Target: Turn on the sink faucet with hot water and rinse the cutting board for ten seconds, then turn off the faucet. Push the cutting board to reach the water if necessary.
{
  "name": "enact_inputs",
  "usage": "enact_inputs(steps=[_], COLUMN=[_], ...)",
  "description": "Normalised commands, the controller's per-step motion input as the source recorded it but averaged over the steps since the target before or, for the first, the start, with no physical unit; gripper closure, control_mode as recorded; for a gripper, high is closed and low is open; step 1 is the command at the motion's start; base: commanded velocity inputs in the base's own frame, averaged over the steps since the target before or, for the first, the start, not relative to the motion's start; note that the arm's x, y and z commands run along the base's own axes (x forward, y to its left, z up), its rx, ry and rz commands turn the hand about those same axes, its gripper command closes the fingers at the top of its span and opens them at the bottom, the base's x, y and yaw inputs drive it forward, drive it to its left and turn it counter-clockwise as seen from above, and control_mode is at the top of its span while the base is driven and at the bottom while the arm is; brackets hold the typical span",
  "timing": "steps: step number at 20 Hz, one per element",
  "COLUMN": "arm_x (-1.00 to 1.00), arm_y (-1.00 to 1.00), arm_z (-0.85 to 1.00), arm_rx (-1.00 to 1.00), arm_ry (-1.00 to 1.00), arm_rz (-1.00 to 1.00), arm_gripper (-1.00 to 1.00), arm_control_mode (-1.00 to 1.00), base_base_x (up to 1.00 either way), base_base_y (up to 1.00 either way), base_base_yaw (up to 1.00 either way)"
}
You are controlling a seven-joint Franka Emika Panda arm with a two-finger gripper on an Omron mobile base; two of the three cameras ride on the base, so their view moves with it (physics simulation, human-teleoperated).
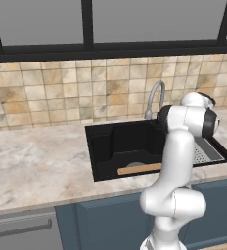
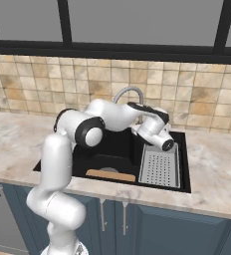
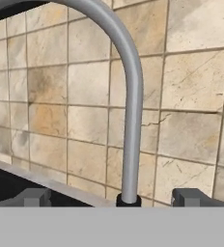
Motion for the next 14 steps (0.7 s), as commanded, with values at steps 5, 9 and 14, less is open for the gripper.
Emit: enact_inputs(steps=[5,9,14], arm_x=[0.14,0.03,0.14], arm_y=[0.0,-0.03,0.0], arm_z=[-0.03,-0.08,-0.03], arm_rx=[0.0,0.0,0.0], arm_ry=[0.0,0.0,0.0], arm_rz=[0.0,0.0,0.0], arm_gripper=[-1.0,-1.0,-1.0], arm_control_mode=[-1.0,-1.0,-1.0], base_base_x=[0.0,0.0,0.0], base_base_y=[0.0,0.0,0.0], base_base_yaw=[0.0,0.0,0.0])
